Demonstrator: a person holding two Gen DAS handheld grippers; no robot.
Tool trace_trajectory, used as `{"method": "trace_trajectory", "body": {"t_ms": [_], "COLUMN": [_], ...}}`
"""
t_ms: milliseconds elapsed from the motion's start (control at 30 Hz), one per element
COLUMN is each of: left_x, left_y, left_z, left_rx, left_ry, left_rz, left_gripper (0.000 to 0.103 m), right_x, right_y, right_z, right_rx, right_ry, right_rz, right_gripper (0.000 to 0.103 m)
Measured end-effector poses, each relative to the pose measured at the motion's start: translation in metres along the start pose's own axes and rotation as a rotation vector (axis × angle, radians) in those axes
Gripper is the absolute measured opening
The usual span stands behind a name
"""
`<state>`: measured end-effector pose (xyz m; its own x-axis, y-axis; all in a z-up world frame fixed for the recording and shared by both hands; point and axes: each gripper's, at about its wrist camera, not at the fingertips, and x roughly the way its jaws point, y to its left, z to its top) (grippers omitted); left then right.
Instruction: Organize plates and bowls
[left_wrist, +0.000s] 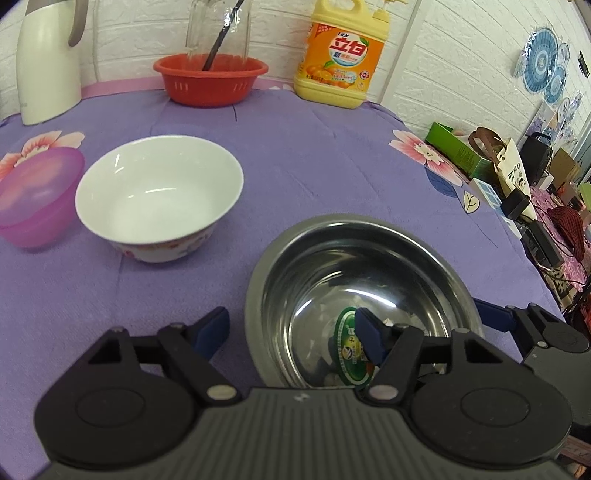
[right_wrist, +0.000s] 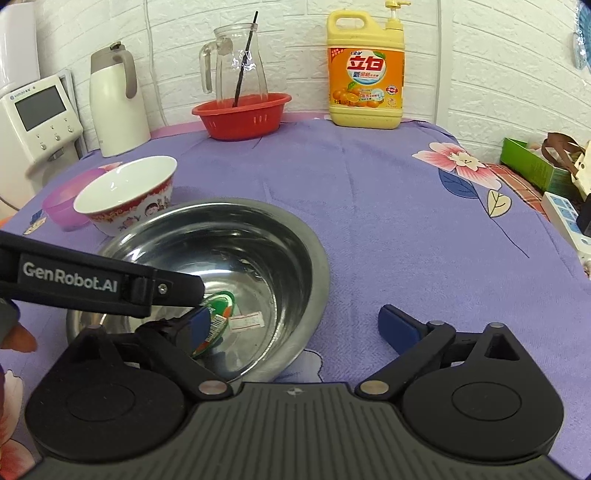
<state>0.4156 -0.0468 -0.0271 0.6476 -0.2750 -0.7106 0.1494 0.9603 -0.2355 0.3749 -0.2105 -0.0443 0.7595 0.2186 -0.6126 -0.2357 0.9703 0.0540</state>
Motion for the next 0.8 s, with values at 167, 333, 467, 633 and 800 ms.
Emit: {"method": "trace_trajectory", "body": {"t_ms": [167,333,467,633,800], "left_x": [0.001,-0.004,-0.021,-0.056,-0.082], "left_y": [-0.006,-0.01,-0.011,-0.023,-0.029], "left_z": [-0.001,-0.006,-0.014,-0.039,-0.075], "left_rx": [0.036,0.032,0.027,0.052,0.073], "left_ry": [-0.006,0.012,0.02,0.031,0.06], "left_rz": [-0.017,-0.068,-0.099,-0.124,-0.14], "left_gripper": [0.051,0.039,0.039,0.038,0.038], "right_x": [0.0,-0.007,-0.019,-0.055,-0.094], "right_y": [0.0,0.01,0.015,0.023,0.039], "right_z": [0.0,0.0,-0.002,-0.015,-0.041], "right_rx": [-0.007,-0.051,-0.04,-0.04,-0.068], "right_ry": [0.001,-0.021,-0.004,-0.006,-0.004], "right_rz": [-0.008,0.035,0.064,0.05,0.028], "right_gripper": [0.103,0.091,0.085,0.084,0.086]}}
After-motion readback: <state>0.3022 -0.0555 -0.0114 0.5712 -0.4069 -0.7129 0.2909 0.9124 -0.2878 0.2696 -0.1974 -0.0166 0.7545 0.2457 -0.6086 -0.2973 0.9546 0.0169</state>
